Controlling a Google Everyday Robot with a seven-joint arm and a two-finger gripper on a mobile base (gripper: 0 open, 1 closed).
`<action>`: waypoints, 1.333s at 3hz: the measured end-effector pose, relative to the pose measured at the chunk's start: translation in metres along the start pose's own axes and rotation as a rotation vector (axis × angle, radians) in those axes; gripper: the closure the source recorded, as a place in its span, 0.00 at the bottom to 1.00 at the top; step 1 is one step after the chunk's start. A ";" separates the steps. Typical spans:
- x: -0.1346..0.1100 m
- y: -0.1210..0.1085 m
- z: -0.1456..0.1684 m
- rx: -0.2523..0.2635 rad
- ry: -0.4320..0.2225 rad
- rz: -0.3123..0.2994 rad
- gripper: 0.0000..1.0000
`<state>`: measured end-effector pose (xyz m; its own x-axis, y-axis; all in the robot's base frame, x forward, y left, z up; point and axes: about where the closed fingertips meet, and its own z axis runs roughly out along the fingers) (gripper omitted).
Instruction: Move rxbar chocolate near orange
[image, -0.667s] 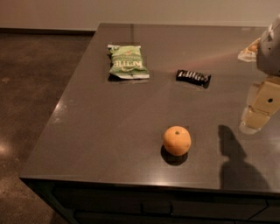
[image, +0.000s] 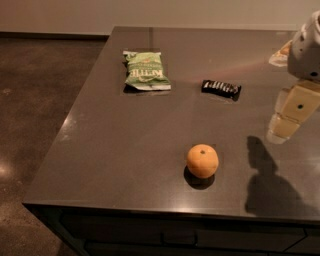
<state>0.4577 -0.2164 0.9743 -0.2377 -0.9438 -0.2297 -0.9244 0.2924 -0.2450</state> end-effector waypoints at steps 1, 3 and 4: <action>-0.003 -0.030 0.016 -0.007 -0.027 0.048 0.00; -0.003 -0.103 0.059 0.004 -0.070 0.144 0.00; 0.004 -0.138 0.086 0.005 -0.104 0.198 0.00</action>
Offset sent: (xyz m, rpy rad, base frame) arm 0.1276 -0.0142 -0.0330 0.1157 0.0190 -0.1286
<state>0.6098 -0.2476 0.9263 -0.3818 -0.8469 -0.3700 -0.8611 0.4714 -0.1904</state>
